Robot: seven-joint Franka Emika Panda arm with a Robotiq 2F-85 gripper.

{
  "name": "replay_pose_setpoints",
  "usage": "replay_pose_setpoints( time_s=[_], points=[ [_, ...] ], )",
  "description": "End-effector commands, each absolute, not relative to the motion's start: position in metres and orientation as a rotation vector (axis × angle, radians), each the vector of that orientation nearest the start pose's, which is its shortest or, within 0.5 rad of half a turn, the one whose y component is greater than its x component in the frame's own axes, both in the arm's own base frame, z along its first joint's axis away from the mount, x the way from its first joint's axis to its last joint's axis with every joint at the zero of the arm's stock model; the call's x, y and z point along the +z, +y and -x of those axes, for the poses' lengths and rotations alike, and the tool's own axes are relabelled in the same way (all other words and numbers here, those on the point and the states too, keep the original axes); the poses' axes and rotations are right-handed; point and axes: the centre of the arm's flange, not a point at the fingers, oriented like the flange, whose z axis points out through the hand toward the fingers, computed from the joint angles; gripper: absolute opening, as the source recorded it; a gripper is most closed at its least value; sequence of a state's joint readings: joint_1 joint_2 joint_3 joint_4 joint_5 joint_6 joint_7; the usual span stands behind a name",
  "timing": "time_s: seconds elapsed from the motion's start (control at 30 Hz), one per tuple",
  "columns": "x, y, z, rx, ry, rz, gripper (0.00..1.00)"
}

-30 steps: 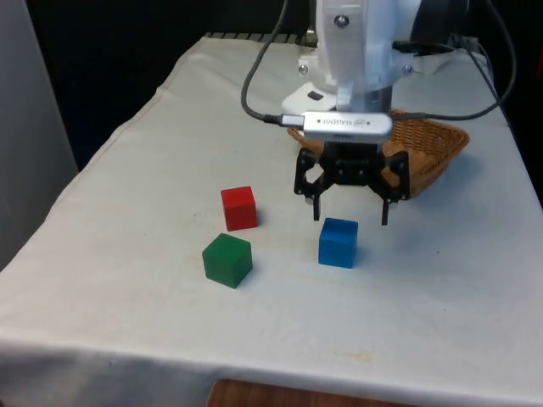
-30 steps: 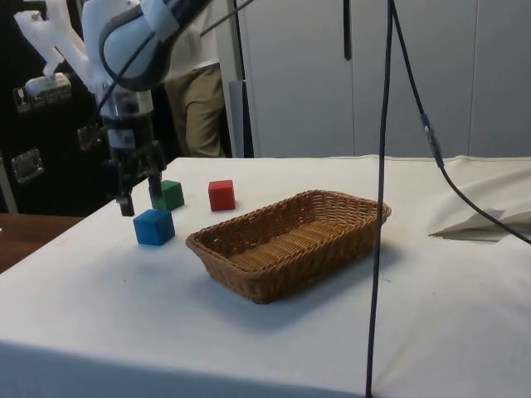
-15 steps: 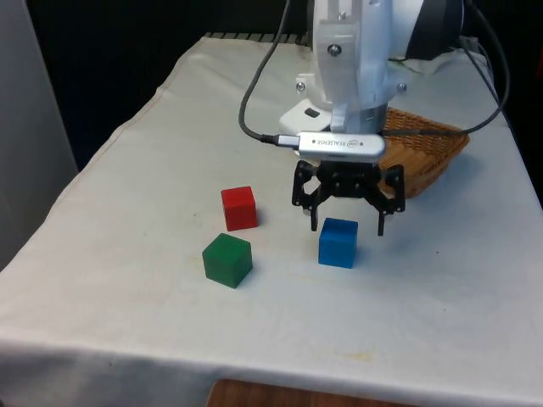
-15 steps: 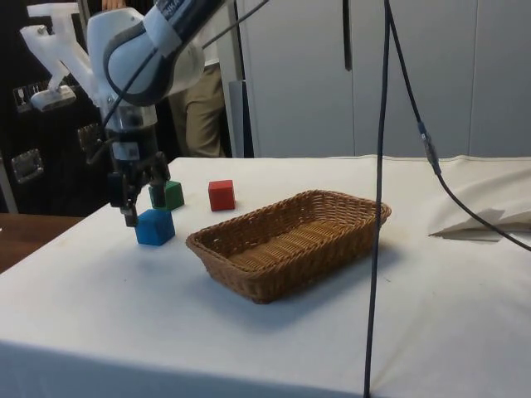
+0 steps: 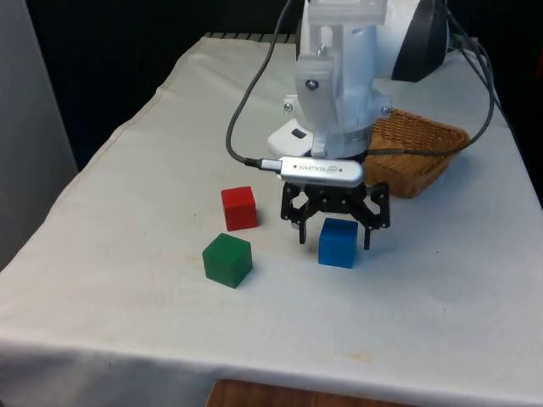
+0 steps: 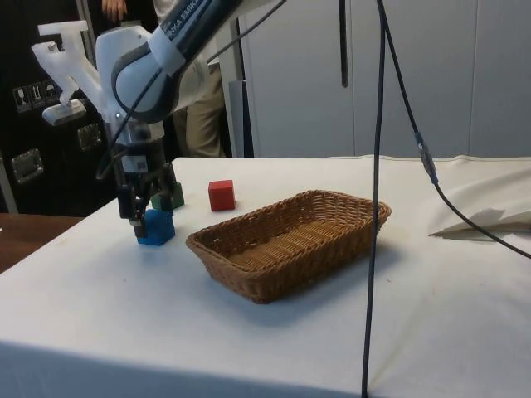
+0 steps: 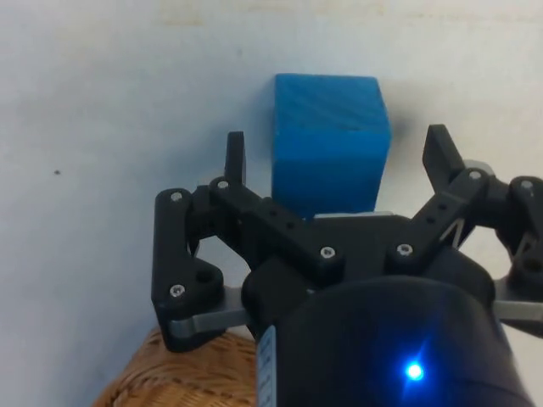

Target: Pick up the blue cube and place it into the basket.

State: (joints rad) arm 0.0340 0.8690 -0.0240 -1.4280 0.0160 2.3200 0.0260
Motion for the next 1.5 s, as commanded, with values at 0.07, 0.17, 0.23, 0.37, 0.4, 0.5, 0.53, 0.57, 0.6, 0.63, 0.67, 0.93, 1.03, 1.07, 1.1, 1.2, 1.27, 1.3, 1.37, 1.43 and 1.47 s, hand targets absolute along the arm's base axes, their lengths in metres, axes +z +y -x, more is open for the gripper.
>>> replay_pose_setpoints(
  time_s=[0.07, 0.17, 0.23, 0.37, 0.4, 0.5, 0.53, 0.57, 0.6, 0.63, 0.67, 0.93, 1.03, 1.07, 1.1, 1.2, 1.27, 1.3, 1.37, 1.43, 1.47],
  points=[
    [0.170, 0.007, -0.729, -0.038, 0.029, 3.145, 1.00],
    [0.169, 0.006, -0.730, -0.037, 0.032, 3.147, 1.00],
    [0.169, 0.004, -0.730, -0.038, 0.034, 3.148, 1.00],
    [0.169, 0.002, -0.730, -0.036, 0.041, 3.153, 0.89],
    [0.168, 0.001, -0.730, -0.035, 0.042, 3.150, 0.89],
    [0.168, 0.000, -0.731, -0.037, 0.044, 3.152, 0.39],
    [0.167, -0.001, -0.731, -0.036, 0.045, 3.152, 0.29],
    [0.167, -0.001, -0.731, -0.034, 0.045, 3.153, 0.19],
    [0.168, 0.000, -0.730, -0.034, 0.043, 3.156, 0.09],
    [0.167, -0.001, -0.731, -0.036, 0.045, 3.152, 0.09],
    [0.167, -0.001, -0.731, -0.034, 0.046, 3.153, 0.00],
    [0.168, -0.001, -0.730, -0.036, 0.045, 3.156, 0.00],
    [0.180, 0.001, -0.730, -0.039, 0.045, 3.154, 0.00],
    [0.187, 0.001, -0.729, -0.037, 0.046, 3.155, 0.00],
    [0.191, 0.002, -0.729, -0.034, 0.045, 3.155, 0.00],
    [0.194, 0.002, -0.729, -0.023, 0.042, 3.156, 0.00],
    [0.206, 0.003, -0.724, -0.026, 0.043, 3.155, 0.00],
    [0.210, 0.004, -0.723, -0.026, 0.042, 3.155, 0.00],
    [0.218, 0.004, -0.721, -0.026, 0.041, 3.156, 0.00],
    [0.229, 0.004, -0.717, -0.026, 0.041, 3.156, 0.00],
    [0.219, 0.003, -0.720, -0.025, 0.040, 3.154, 0.00]
  ],
)
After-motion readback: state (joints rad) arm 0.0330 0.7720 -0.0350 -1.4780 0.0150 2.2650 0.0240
